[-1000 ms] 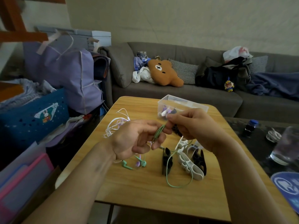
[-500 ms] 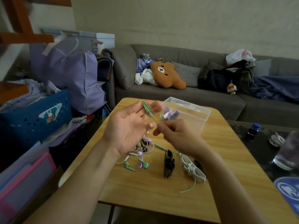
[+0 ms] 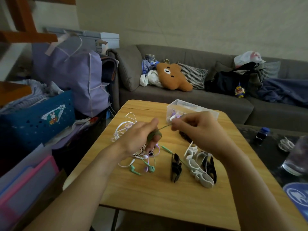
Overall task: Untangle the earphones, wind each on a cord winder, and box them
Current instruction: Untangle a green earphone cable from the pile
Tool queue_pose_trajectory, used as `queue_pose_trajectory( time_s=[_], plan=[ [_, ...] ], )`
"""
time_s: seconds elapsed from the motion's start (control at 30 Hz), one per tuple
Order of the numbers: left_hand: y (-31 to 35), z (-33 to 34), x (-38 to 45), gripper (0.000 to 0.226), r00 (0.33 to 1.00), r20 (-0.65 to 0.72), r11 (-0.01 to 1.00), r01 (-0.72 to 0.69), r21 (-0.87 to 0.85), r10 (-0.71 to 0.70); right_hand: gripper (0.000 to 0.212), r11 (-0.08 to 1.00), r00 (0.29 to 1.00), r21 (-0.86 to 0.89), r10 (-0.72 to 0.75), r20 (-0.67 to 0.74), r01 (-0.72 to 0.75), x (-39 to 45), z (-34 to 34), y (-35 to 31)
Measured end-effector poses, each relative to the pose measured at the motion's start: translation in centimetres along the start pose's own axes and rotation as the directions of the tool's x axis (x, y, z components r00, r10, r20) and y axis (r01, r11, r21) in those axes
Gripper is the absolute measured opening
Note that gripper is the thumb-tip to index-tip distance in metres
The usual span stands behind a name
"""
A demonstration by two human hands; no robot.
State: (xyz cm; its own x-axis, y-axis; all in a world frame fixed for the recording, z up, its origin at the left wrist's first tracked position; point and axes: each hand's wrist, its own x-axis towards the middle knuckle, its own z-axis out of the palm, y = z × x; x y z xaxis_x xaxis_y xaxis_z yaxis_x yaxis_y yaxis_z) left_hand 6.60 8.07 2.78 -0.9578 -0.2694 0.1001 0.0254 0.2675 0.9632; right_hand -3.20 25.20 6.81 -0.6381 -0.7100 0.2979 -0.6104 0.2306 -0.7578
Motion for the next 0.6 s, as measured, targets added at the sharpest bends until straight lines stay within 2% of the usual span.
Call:
queue_pose_trajectory(
  time_s=[0.1, 0.23, 0.33, 0.43, 0.5, 0.57, 0.6],
  plan=[
    [0.1, 0.1, 0.2, 0.04, 0.999, -0.026, 0.999, -0.035, 0.038, 0.036, 0.028, 0.996, 0.997, 0.083, 0.017, -0.07, -0.011, -0.2, -0.3, 0.7],
    [-0.9, 0.2, 0.4, 0.03, 1.0, 0.003, 0.994, -0.027, 0.101, 0.027, 0.026, 0.996, 0.992, 0.087, -0.001, -0.13, 0.012, 0.0, 0.2, 0.9],
    [-0.8, 0.0, 0.4, 0.031, 0.998, 0.059, 1.0, 0.005, 0.009, -0.005, 0.027, 0.993, 0.98, 0.108, -0.014, -0.199, 0.036, 0.1, 0.6, 1.1],
    [-0.1, -0.1, -0.1, 0.031, 0.98, 0.19, 0.967, 0.097, -0.235, -0.053, 0.031, 0.992, 0.973, 0.125, 0.018, -0.232, 0.012, 0.3, 1.4, 1.4],
    [0.3, -0.2, 0.1, 0.027, 0.987, 0.155, 0.856, 0.109, -0.506, -0.035, 0.033, 0.987, 0.98, 0.14, 0.1, -0.174, -0.076, 0.5, 1.9, 1.8],
    [0.3, -0.8, 0.6, 0.034, 0.999, 0.042, 0.626, 0.044, -0.779, -0.018, 0.034, 0.969, 0.982, 0.171, 0.186, -0.022, -0.179, 0.5, 2.2, 2.3],
    [0.4, -1.3, 0.7, 0.04, 1.0, -0.015, 0.508, -0.003, -0.861, -0.019, 0.034, 0.965, 0.977, 0.159, 0.199, 0.077, -0.209, 0.5, 2.3, 2.5]
  ],
)
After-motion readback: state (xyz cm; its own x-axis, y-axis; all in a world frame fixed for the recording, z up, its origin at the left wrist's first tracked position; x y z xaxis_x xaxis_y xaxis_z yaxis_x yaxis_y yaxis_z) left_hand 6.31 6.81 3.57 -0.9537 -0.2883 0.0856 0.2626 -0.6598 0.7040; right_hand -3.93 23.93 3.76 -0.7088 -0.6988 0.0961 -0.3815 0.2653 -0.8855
